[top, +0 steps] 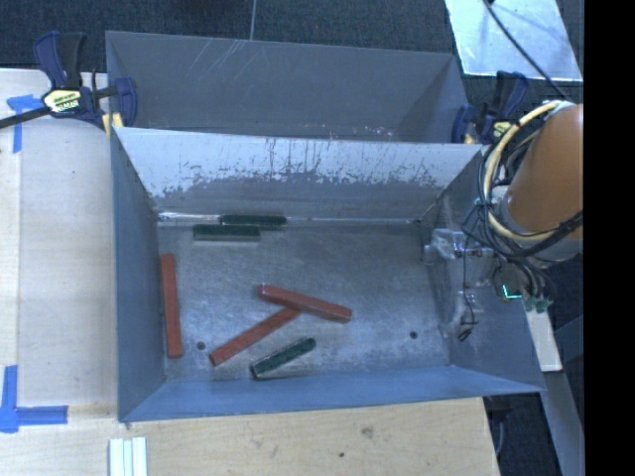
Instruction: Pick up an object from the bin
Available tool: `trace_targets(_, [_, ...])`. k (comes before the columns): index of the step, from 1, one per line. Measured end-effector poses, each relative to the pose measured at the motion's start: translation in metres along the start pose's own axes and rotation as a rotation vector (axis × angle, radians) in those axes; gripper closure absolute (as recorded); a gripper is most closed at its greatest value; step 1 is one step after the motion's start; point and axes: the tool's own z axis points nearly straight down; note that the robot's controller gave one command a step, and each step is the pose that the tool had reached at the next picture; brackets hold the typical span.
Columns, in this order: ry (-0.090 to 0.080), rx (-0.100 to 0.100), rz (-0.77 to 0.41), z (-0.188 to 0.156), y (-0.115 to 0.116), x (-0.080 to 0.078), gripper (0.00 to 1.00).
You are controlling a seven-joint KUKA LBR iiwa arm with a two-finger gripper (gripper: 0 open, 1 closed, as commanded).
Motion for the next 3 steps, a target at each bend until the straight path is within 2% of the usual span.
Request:
trace_targets(1, [-0.002,-0.002,-0.189,0.14,0.089,-0.009,0.0])
trace_targets(2, [-0.013,-0.001,-0.227,0.104,0.143,-0.04,0.0])
trace_targets(3, [-0.012,-0.004,-0.297,0.079,0.233,-0.036,0.0])
